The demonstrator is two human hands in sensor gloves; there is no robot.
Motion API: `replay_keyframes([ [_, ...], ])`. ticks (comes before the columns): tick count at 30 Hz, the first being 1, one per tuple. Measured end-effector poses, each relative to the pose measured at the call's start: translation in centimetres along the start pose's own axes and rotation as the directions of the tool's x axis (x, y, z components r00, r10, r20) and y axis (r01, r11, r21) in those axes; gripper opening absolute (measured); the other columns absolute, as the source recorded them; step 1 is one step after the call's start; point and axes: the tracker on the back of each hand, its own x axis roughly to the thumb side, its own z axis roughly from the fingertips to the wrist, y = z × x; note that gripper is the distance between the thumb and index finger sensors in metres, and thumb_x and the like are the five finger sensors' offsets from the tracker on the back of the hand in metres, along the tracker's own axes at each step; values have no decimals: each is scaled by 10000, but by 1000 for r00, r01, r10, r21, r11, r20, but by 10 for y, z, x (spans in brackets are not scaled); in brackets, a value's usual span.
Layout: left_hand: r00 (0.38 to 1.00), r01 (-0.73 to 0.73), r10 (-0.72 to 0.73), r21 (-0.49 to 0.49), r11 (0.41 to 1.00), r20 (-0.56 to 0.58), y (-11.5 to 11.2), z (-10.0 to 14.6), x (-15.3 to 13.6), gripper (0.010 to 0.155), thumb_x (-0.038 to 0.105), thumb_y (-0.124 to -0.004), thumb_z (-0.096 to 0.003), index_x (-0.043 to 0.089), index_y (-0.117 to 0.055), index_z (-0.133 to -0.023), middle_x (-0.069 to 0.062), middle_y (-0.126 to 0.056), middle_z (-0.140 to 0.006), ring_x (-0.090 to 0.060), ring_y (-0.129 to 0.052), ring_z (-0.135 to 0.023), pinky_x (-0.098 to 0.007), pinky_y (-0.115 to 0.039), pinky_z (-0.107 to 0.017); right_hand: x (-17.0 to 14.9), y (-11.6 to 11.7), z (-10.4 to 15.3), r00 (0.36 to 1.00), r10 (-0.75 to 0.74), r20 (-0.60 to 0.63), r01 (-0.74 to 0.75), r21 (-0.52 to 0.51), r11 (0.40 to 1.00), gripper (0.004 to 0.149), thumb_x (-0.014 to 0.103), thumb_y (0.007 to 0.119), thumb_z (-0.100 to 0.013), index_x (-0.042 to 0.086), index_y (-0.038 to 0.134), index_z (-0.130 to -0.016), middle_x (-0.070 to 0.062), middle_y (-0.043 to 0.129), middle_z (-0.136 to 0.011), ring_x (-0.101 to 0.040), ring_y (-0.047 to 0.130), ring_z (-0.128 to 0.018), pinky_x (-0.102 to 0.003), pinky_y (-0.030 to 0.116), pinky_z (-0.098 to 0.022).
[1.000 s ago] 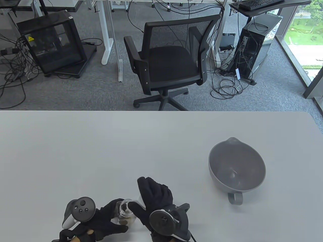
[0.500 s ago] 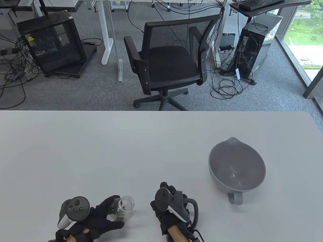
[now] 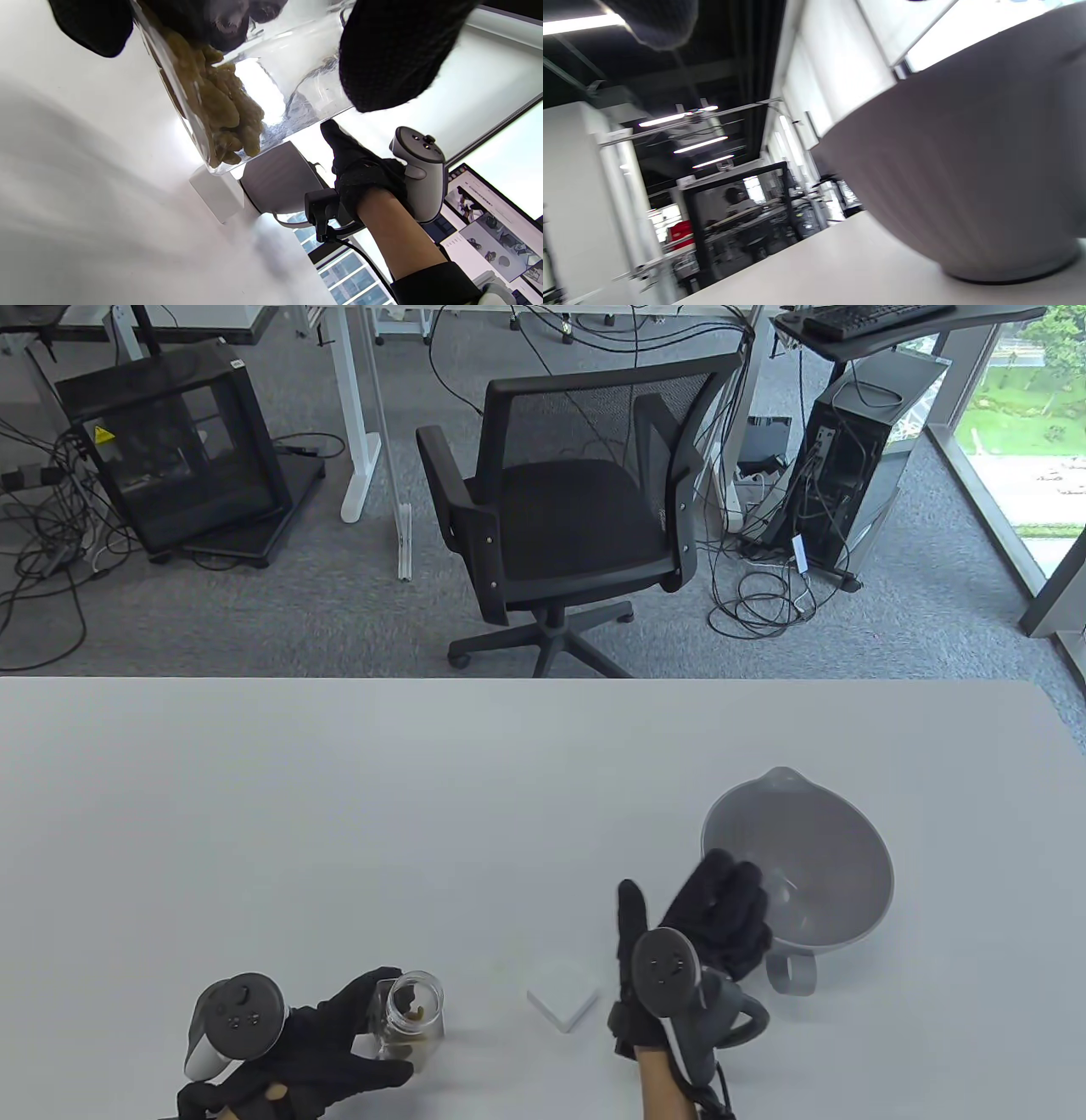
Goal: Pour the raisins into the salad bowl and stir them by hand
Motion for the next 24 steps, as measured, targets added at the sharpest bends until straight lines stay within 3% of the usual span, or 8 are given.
replay_keyframes([
  [2,1000,0,0,-10,1000,4,-1,-1,1,927,505,-943,-403,92,-415,-1044,-218,-598,-1042,-483,-746,-891,-679,-710,-600,-41,4,-15,961,-85,-262,93,19,995,967,625,561,-514,-30,104,-1060,-376,40,-1063,-615,207,-935,-777,251,-611],
  [6,1000,3,-3,-32,999,8,-4,-1,2,927,505,-945,-401,92,-418,-1043,-218,-601,-1042,-483,-748,-890,-680,-710,-599,-92,14,-19,824,-228,-518,289,39,957,994,674,527,-529,15,-41,-1008,-399,6,-1030,-618,235,-931,-765,300,-608],
  [10,1000,4,-4,-47,999,7,-6,-1,1,928,507,-944,-402,91,-419,-1044,-219,-603,-1041,-481,-751,-888,-680,-711,-598,-114,10,-16,568,-477,-670,570,-98,816,809,488,642,-543,-14,236,-1029,-326,227,-1063,-556,396,-933,-738,365,-624],
  [12,1000,1,-1,-52,999,4,-7,-1,1,927,507,-944,-402,90,-419,-1043,-219,-602,-1041,-484,-750,-887,-681,-710,-598,-123,9,-16,572,-461,-679,557,-92,826,725,458,647,-545,-9,338,-1006,-303,329,-1053,-541,469,-914,-735,393,-618],
  [14,1000,-1,1,-61,998,3,-8,-1,1,928,506,-944,-402,89,-419,-1043,-220,-603,-1040,-485,-752,-885,-682,-710,-597,-127,6,-19,667,-375,-644,471,-25,882,670,482,638,-550,-32,466,-943,-299,453,-1028,-545,563,-880,-737,429,-603],
  [17,1000,24,-23,-66,998,17,-10,0,3,920,512,-944,-403,88,-432,-1039,-223,-608,-1037,-482,-758,-881,-680,-712,-596,-125,0,-22,793,-203,-574,281,50,958,600,526,620,-552,-52,740,-653,-274,731,-919,-584,649,-850,-751,480,-575],
  [20,997,74,-72,-49,996,32,-9,0,4,919,520,-945,-396,95,-441,-1038,-214,-621,-1035,-475,-770,-878,-679,-722,-592,-126,1,-21,761,-287,-582,386,50,921,528,501,669,-533,0,819,-468,-142,945,-669,-461,835,-744,-691,592,-570],
  [24,1000,19,-18,-86,996,18,-9,0,2,915,521,-951,-398,161,-422,-1053,-204,-569,-1077,-565,-683,-931,-795,-655,-570,-116,21,-17,703,-410,-581,557,91,825,534,548,630,-532,58,809,-415,-86,966,-577,-375,864,-710,-645,629,-574],
])
